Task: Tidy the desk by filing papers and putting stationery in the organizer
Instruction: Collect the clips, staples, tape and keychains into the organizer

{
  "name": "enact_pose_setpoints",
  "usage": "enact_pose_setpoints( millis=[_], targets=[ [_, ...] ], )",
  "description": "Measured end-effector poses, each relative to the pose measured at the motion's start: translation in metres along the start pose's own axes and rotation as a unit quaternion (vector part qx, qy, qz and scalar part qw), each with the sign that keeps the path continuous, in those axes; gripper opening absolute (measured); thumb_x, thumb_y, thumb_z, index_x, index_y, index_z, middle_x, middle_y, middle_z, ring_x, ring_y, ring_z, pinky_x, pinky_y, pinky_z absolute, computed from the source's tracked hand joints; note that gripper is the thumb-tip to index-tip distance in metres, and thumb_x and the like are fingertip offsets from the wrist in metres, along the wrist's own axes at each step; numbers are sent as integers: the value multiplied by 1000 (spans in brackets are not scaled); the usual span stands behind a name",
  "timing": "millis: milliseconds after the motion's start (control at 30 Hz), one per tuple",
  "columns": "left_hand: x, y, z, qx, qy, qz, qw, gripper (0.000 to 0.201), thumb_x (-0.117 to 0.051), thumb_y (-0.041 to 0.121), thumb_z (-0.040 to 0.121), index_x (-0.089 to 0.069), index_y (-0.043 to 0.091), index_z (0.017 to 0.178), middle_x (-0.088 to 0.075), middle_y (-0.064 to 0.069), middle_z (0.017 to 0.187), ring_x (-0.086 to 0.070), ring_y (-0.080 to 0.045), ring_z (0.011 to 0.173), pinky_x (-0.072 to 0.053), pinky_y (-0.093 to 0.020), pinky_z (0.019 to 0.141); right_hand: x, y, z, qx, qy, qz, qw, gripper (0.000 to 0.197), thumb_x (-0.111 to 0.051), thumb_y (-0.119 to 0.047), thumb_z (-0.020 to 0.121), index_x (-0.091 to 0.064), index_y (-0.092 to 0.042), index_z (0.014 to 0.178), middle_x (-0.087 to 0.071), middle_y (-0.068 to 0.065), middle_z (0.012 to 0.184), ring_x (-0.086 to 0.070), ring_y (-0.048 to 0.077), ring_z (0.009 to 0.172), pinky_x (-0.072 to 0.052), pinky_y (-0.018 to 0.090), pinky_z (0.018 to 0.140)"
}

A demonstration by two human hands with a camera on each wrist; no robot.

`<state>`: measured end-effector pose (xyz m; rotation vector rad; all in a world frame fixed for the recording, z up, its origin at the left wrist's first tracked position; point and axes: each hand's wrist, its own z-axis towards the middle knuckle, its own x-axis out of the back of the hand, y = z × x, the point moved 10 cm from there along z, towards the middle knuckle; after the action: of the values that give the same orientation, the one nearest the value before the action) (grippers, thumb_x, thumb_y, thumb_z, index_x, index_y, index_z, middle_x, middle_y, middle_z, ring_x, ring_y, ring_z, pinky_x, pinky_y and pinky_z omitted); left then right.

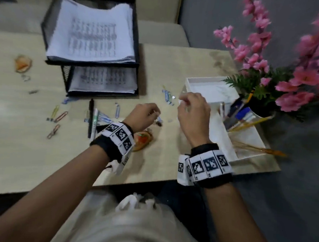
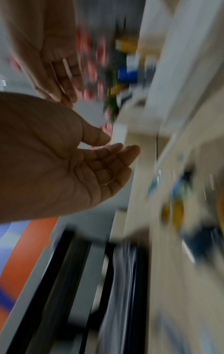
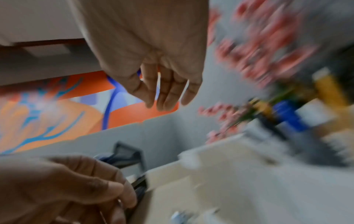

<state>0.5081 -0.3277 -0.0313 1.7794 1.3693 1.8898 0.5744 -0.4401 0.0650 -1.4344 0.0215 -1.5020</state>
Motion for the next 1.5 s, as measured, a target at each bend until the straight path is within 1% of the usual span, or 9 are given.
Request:
enact_pose_setpoints(
  millis=[200,367,567,800,900,1067,1233,1333,1500],
  targets=[
    [105,-146,-59,158,117,-45,979,15,-47,8,92,-62,9,89,-63,-8,76,-58,-10,57,-49,-16,68,-167,-77,-21,34,-299,-34,953,18,-49,-7,85,-65,-4,94,-64,17,104,-58,33,100,-45,36,86],
    [153,-226,-94,219,142,-90,961,18,-46,8,92,-59,11,80,-60,-4,67,-58,-4,51,-43,-8,50,-250,-112,-60,-2,-427,-126,895,18,-52,-12,86,-58,-3,100,-57,21,107,-57,37,107,-47,38,85],
    [165,-265,-96,242,107,-131,955,19,-47,8,91,-58,14,77,-61,-2,64,-58,-13,60,-45,-26,79,-276,-105,-81,-78,-421,-187,884,30,-55,-12,84,-58,-2,113,-60,16,121,-58,33,112,-49,36,87],
    [149,-244,-86,214,51,-235,947,19,-45,11,94,-58,8,81,-58,-2,67,-55,-3,41,-37,-7,40,-247,-82,-77,-193,-353,-133,906,9,-54,-9,85,-56,-5,93,-58,18,107,-59,34,96,-49,36,78],
    [129,-229,-86,218,-13,-289,932,25,-41,27,99,-56,8,92,-59,-2,71,-53,2,36,-36,-13,40,-234,-82,-74,-218,-306,-83,923,23,-52,-17,90,-43,-13,69,-59,22,103,-60,31,84,-50,35,69],
    [108,-210,-84,239,-88,-350,902,36,-38,44,97,-55,17,80,-62,4,65,-58,-6,51,-40,-18,49,-228,-137,-69,-131,-280,-45,950,22,-44,-24,97,-52,-10,82,-57,14,89,-49,27,90,-41,35,74],
    [155,-240,-82,254,111,-452,848,32,-33,15,98,-41,13,67,-56,2,40,-46,-4,30,-37,-21,45,-277,-156,-76,-99,-350,8,931,19,-58,-12,87,-65,-8,103,-66,10,96,-57,33,105,-46,36,91],
    [182,-270,-91,269,173,-385,866,29,-34,22,98,-39,13,71,-45,-1,51,-37,-15,39,-30,-22,43,-294,-152,-73,-87,-336,-70,935,26,-51,-8,87,-58,-5,112,-59,16,118,-51,31,113,-43,34,91],
    [185,-285,-98,268,187,-337,883,24,-27,32,99,-38,13,90,-40,-2,65,-34,-17,52,-29,-25,48,-311,-157,-88,-8,-366,-182,913,22,-47,-4,88,-55,3,108,-56,20,118,-54,36,109,-46,38,84]
  ],
)
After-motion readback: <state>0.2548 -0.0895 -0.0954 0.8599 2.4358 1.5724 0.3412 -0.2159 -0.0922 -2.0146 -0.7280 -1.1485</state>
